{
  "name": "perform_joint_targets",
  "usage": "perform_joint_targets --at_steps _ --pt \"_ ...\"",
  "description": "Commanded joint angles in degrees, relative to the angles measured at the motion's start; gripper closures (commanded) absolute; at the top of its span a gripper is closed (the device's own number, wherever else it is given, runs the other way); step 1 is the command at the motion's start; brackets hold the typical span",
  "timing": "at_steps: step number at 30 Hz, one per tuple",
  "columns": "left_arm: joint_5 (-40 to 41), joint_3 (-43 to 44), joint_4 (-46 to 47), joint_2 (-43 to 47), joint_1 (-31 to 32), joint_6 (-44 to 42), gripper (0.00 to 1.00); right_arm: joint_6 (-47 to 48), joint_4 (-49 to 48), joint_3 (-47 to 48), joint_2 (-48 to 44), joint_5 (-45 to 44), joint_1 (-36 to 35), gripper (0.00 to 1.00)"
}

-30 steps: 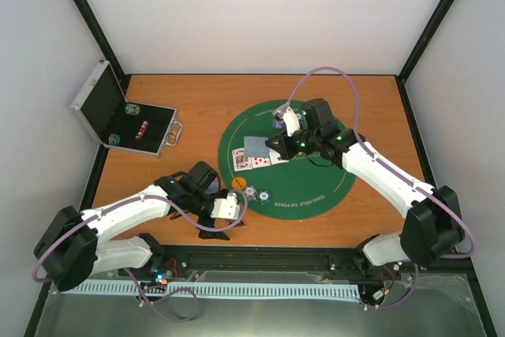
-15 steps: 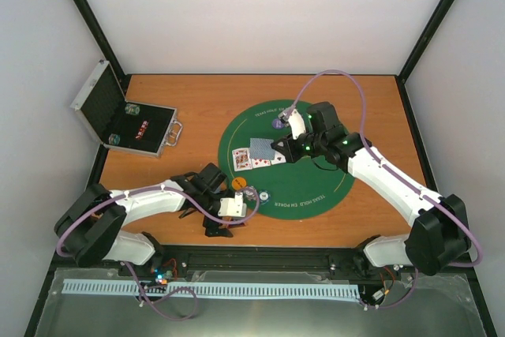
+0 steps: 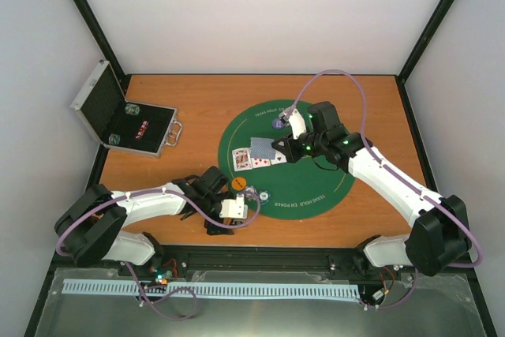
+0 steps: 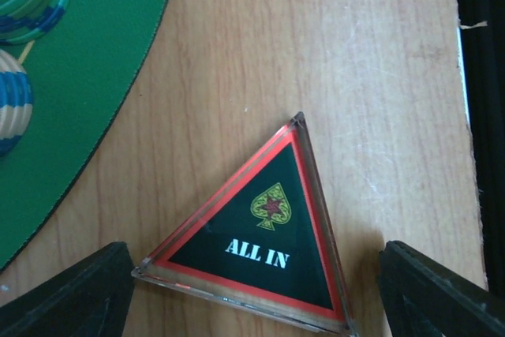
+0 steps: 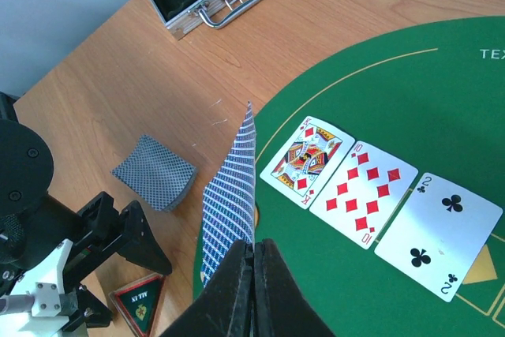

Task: Distribute texas hold em gaming equipment

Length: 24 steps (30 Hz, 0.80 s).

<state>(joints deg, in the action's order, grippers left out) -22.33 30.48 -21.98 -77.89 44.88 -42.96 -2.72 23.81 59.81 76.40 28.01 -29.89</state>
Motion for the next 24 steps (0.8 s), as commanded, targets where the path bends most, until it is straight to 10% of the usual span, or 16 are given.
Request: perform_joint_targets --at_steps 1,24 --pt "3.0 -0.5 0.2 -1.1 0.7 0.9 0.16 0.7 0.0 -0.5 -1.4 0.1 0.5 0.97" --pt "1.3 0.5 -2.2 -1.9 0.8 -0.2 0.48 1.1 0.4 -0.5 -2.2 0.4 1.1 0.97"
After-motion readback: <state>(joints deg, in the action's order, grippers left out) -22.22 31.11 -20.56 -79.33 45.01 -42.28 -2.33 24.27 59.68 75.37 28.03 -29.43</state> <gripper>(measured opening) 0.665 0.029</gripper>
